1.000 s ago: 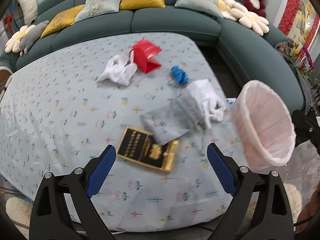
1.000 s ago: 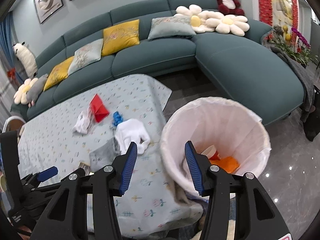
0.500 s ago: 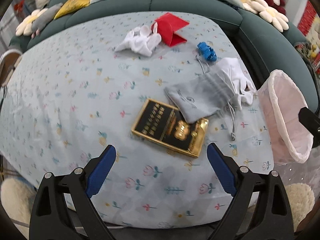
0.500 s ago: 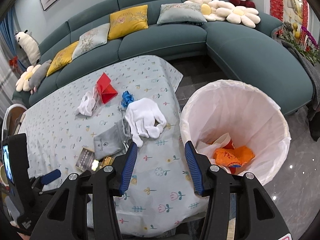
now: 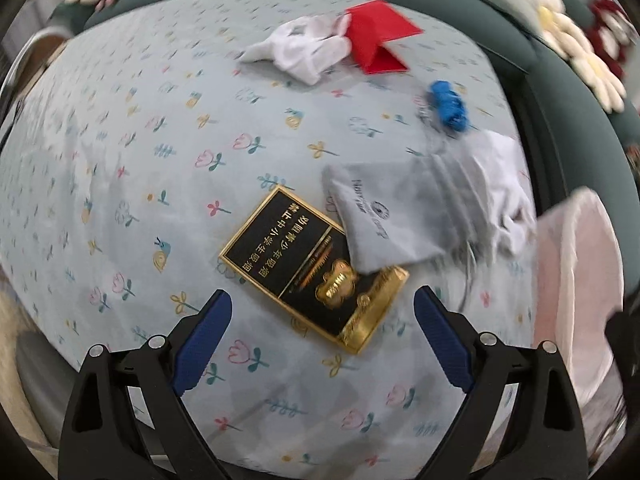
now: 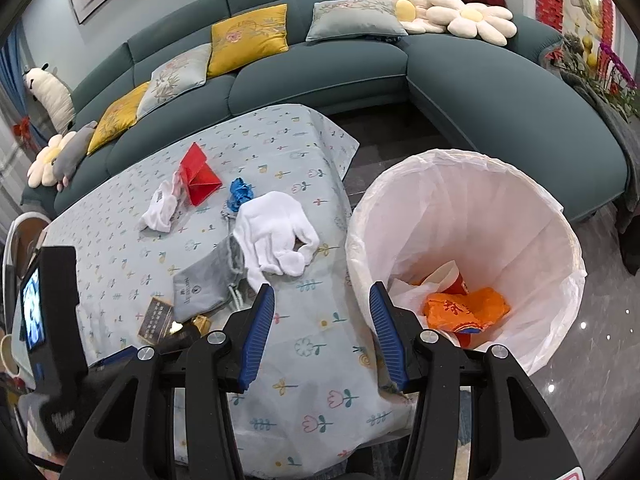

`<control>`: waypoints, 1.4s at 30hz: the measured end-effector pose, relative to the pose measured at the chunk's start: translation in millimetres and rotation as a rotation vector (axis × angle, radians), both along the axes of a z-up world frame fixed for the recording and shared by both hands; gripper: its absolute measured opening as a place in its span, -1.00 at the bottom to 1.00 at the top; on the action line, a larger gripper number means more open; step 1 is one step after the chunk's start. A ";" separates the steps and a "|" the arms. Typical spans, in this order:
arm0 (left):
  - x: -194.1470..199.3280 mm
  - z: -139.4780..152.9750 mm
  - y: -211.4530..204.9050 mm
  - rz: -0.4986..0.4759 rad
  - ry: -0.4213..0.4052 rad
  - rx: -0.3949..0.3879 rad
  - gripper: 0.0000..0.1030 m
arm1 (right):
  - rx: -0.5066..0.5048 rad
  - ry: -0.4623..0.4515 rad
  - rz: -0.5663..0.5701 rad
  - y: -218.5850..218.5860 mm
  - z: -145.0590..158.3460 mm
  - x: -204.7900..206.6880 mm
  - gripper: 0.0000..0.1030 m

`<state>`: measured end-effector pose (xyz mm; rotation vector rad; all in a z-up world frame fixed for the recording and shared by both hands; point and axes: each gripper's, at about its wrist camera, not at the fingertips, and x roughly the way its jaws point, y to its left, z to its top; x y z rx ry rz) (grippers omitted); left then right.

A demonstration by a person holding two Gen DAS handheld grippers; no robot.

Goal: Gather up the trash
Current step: 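Move the left gripper to the black-and-gold box and grasp it, then grasp the grey drawstring pouch with the right gripper while the left gripper holds the box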

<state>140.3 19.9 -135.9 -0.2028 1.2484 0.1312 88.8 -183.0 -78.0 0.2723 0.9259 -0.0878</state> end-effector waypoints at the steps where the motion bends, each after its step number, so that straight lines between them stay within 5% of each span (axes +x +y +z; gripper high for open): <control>1: 3.5 -1.9 0.6 0.028 0.010 -0.007 0.71 | 0.002 0.001 0.000 -1.0 -0.8 0.9 -0.06; 10: 28.1 -17.4 5.5 0.175 0.079 -0.018 0.73 | 0.024 0.008 -0.014 -12.8 -8.3 9.2 -0.06; 18: 13.6 -18.4 12.0 0.053 0.027 0.004 0.73 | 0.029 0.006 -0.017 -12.4 -9.1 7.7 -0.06; 32: -3.4 -15.3 16.8 0.007 0.045 0.026 0.70 | 0.026 -0.001 0.002 -0.9 -6.5 1.7 -0.06; 38: 3.3 -9.3 18.1 -0.037 0.013 0.063 0.04 | 0.031 0.004 0.014 2.1 -7.4 4.0 -0.06; 42: 4.9 -4.5 27.0 -0.037 0.010 0.025 0.04 | 0.043 0.015 0.037 9.8 -10.5 11.3 -0.06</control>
